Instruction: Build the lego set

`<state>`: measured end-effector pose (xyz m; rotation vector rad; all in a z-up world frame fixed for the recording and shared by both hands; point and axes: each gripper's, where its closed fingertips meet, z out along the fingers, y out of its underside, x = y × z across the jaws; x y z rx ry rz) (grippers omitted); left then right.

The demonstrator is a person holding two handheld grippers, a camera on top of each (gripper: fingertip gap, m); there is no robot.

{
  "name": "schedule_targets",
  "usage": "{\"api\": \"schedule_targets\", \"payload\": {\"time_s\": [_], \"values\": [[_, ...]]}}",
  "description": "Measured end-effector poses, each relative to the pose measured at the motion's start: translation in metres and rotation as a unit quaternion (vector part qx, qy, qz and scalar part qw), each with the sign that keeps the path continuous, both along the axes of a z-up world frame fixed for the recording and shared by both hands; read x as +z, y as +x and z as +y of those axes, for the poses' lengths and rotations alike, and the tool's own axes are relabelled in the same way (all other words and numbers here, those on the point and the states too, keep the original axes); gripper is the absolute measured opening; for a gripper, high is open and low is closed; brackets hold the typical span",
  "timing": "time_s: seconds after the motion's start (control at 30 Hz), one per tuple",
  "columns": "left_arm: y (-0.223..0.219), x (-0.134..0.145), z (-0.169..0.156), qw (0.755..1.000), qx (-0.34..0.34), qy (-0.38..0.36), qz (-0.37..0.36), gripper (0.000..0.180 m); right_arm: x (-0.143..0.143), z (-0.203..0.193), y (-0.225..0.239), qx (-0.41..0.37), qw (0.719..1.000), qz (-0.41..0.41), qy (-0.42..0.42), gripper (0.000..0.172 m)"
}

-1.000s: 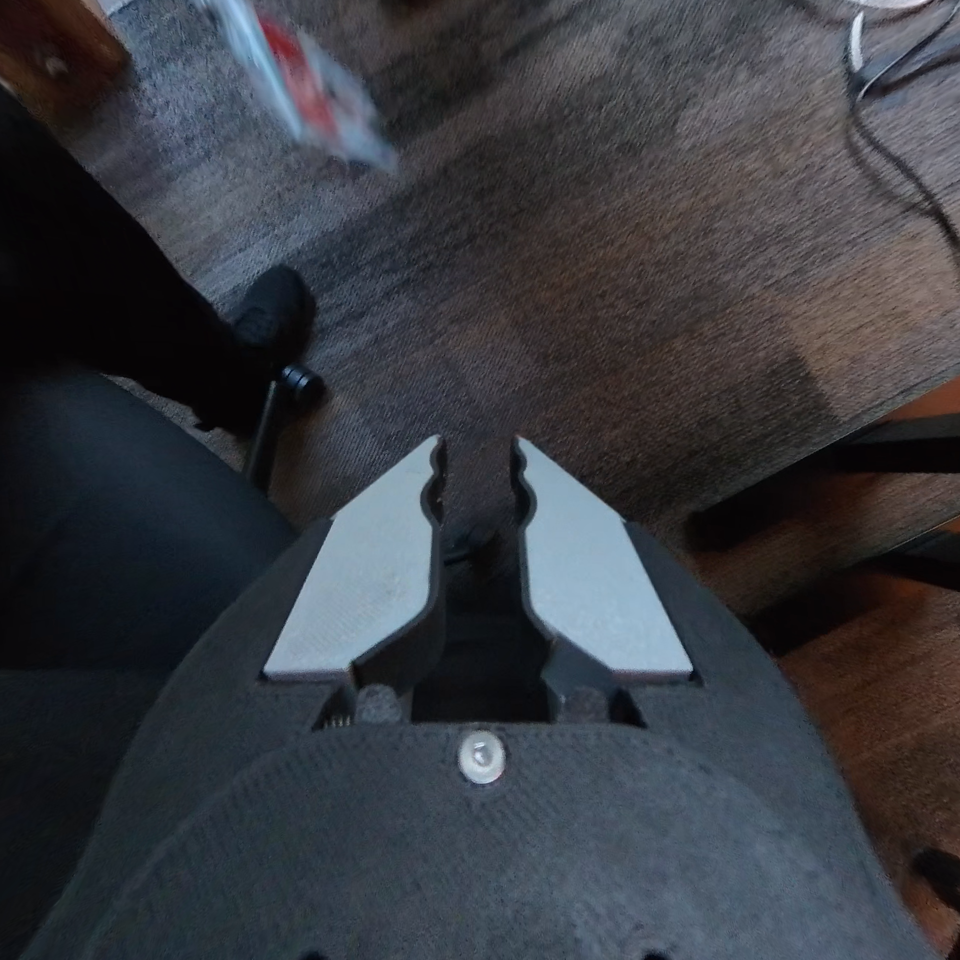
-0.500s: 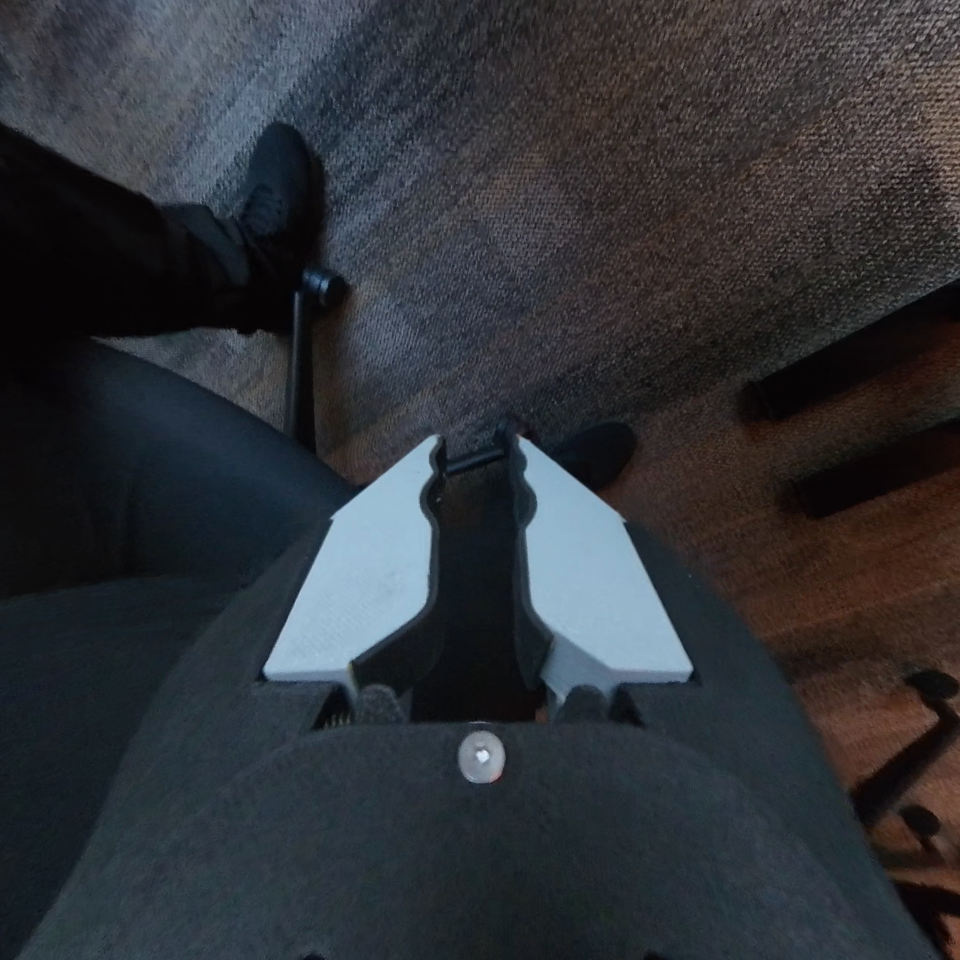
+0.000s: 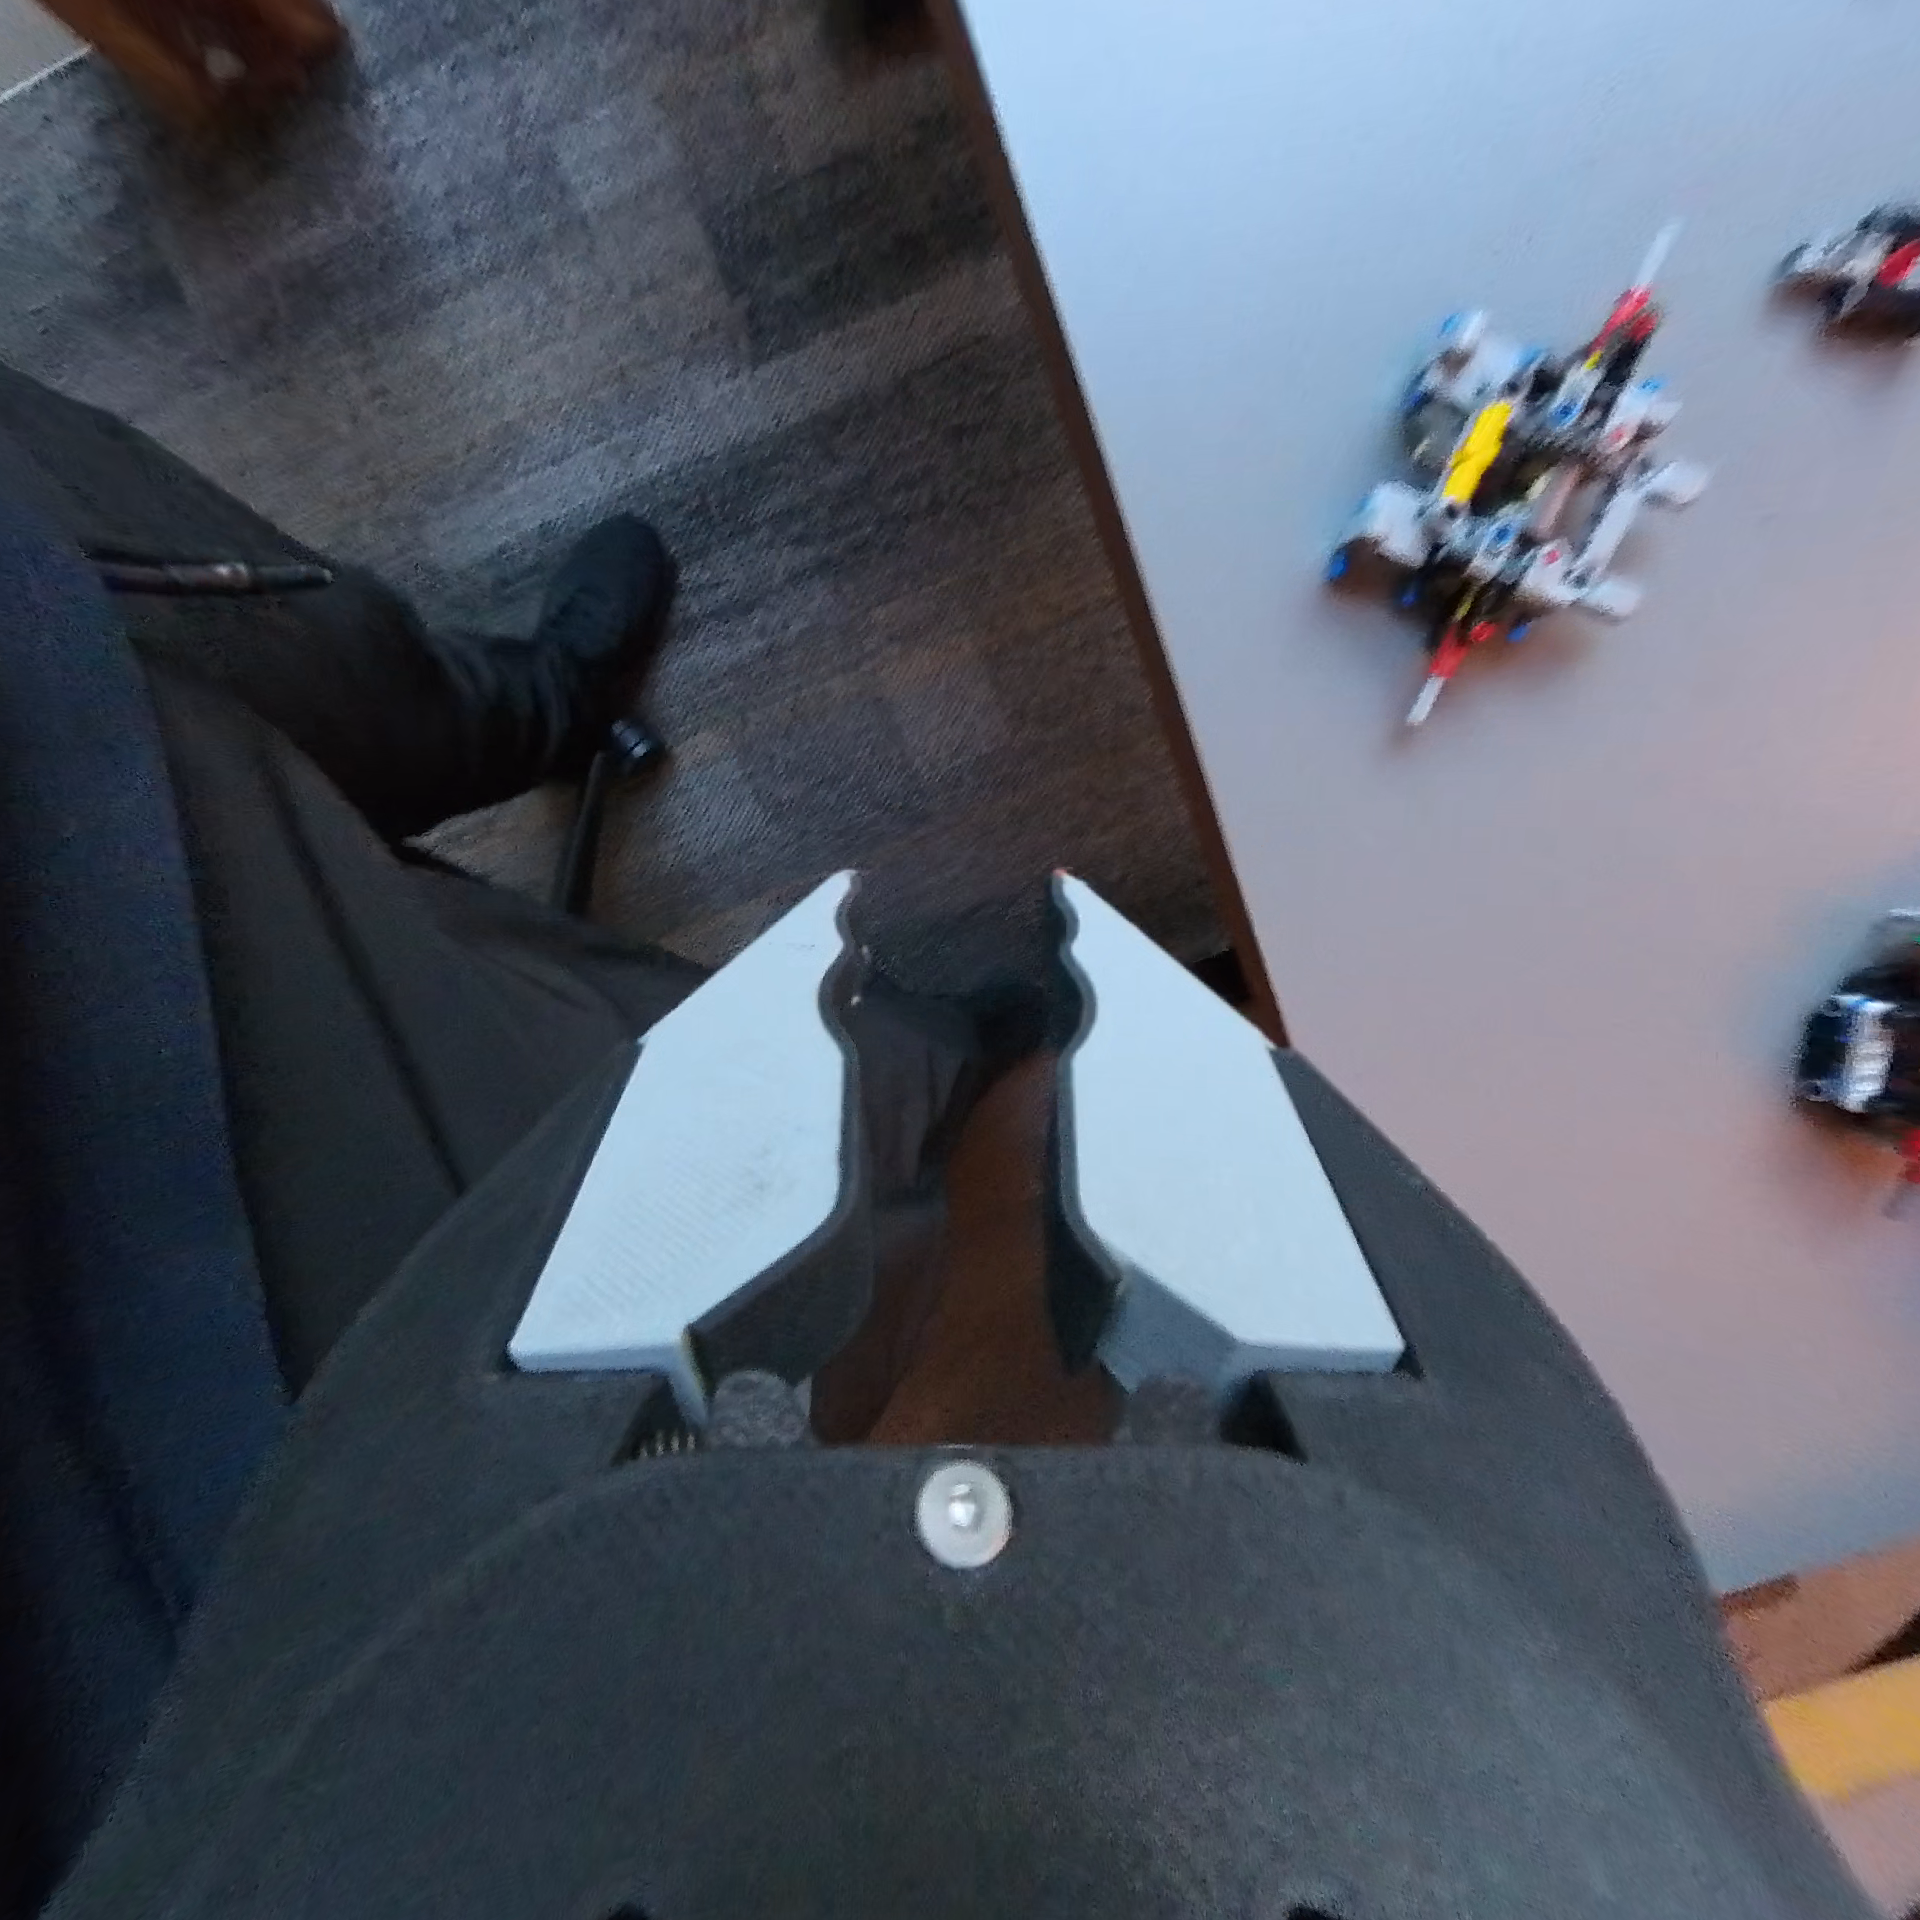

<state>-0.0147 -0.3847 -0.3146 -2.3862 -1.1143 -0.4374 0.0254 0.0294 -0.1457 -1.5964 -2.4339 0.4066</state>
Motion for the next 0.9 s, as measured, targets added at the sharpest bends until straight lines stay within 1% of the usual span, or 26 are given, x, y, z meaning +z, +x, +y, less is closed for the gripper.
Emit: {"api": "schedule_targets", "payload": {"time_s": [0.07,0.13,0.27,0.37,0.47,0.57,0.7,0.8,0.9], "values": [[-0.003,-0.010,-0.012,0.999,-0.051,0.000,-0.014,0.000,0.002,-0.006,-0.008,-0.027,0.999,0.007,0.017,0.031],[-0.006,-0.023,-0.028,0.994,-0.097,-0.011,-0.040,0.000,0.000,-0.013,-0.007,-0.056,0.998,-0.005,0.028,0.031],[-0.005,-0.032,-0.048,0.983,-0.146,0.004,-0.108,0.006,0.004,-0.032,0.010,-0.060,0.997,-0.029,0.044,0.032],[0.002,-0.024,-0.053,0.973,-0.176,0.022,-0.146,0.014,0.001,-0.041,0.028,-0.067,0.996,-0.051,0.042,0.032],[0.005,-0.008,-0.049,0.965,-0.202,0.033,-0.163,0.016,-0.006,-0.046,0.038,-0.085,0.994,-0.056,0.031,0.032],[0.001,0.003,-0.047,0.961,-0.219,0.019,-0.165,0.016,-0.029,-0.046,0.049,-0.114,0.991,-0.064,0.008,0.032],[-0.015,0.020,-0.037,0.961,-0.209,-0.006,-0.181,0.014,-0.065,-0.049,0.063,-0.158,0.984,-0.073,-0.041,0.031],[-0.028,0.038,-0.024,0.952,-0.242,-0.040,-0.182,0.014,-0.091,-0.051,0.074,-0.199,0.974,-0.067,-0.079,0.030],[-0.046,0.060,-0.003,0.941,-0.280,-0.076,-0.172,0.014,-0.118,-0.053,0.097,-0.248,0.958,-0.078,-0.123,0.029]]}}
